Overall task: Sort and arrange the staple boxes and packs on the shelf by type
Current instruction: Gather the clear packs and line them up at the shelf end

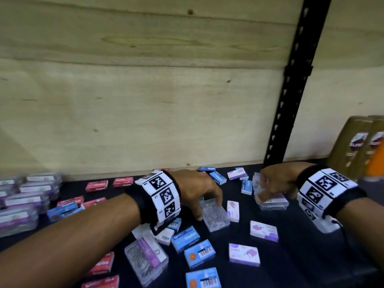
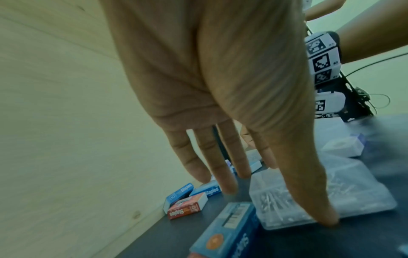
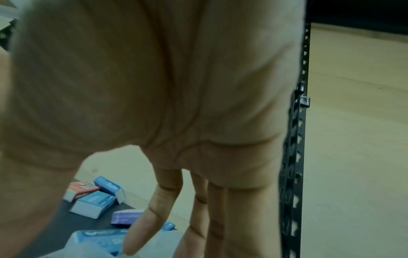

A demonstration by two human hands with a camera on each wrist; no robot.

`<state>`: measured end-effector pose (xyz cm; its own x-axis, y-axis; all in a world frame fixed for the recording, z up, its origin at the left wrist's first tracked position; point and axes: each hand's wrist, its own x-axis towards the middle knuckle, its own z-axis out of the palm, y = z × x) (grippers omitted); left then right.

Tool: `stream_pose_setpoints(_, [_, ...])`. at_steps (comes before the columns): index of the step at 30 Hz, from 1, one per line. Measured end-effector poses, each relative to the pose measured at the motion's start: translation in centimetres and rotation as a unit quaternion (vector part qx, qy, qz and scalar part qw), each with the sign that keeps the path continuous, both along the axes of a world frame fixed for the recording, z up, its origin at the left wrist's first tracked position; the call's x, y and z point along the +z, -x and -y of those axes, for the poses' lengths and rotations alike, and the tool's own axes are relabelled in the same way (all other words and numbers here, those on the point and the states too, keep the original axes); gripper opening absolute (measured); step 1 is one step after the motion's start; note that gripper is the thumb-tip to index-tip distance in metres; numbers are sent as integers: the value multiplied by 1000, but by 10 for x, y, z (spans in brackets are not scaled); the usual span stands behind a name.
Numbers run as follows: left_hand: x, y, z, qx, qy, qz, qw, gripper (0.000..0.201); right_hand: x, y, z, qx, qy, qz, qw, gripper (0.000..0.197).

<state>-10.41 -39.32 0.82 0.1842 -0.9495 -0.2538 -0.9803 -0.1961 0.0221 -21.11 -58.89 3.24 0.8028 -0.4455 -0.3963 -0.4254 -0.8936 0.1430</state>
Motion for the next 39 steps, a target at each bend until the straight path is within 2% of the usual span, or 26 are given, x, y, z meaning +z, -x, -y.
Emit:
stream_pose_setpoints(6, [-4,1,2,-28,23,36,999,58,-5,3,1,-27,-25,-3,999,57])
stream_pose_setpoints(9, [-3,-1,0,-22,18,8,1000,56,-10,4,1,-47,-38,-5,998,67])
stream_pose_setpoints(15, [-3,-4,-9,61,-16,-136,989,47,-4,-1,-3,-12,-13,-7,1000,82])
stream_pose_setpoints(17, [-1,-4,-11,92,-30,-152,984,45,-2,-4,-5,-10,-17,-7,1000,84])
stream_pose_setpoints(21, [0,-5,-16,145,-43,-152,977,39,2,-9,-7,14,16,-29,999,76])
stream_pose_setpoints(25, [-3,-6,-19,194,-58,-197,959,42,3,-9,-6,12,-12,-29,999,83])
stream_pose_setpoints(27, [-3,-6,-19,198,-53,-204,957,43,4,-9,-6,23,-13,-31,999,87])
stream_pose_setpoints(30, [-3,-6,-19,195,-41,-218,955,40,6,-11,-9,56,5,-27,998,81])
stream_pose_setpoints(33, [-4,-6,-19,185,-28,-228,956,38,5,-13,-9,69,-22,-25,997,81])
stream_pose_setpoints(36, [-4,-5,-18,178,-23,-217,959,41,0,-18,-4,85,-62,-13,994,89])
stream_pose_setpoints(39, [-3,-4,-18,176,-31,-219,959,44,-1,-20,-2,99,-71,-16,992,87])
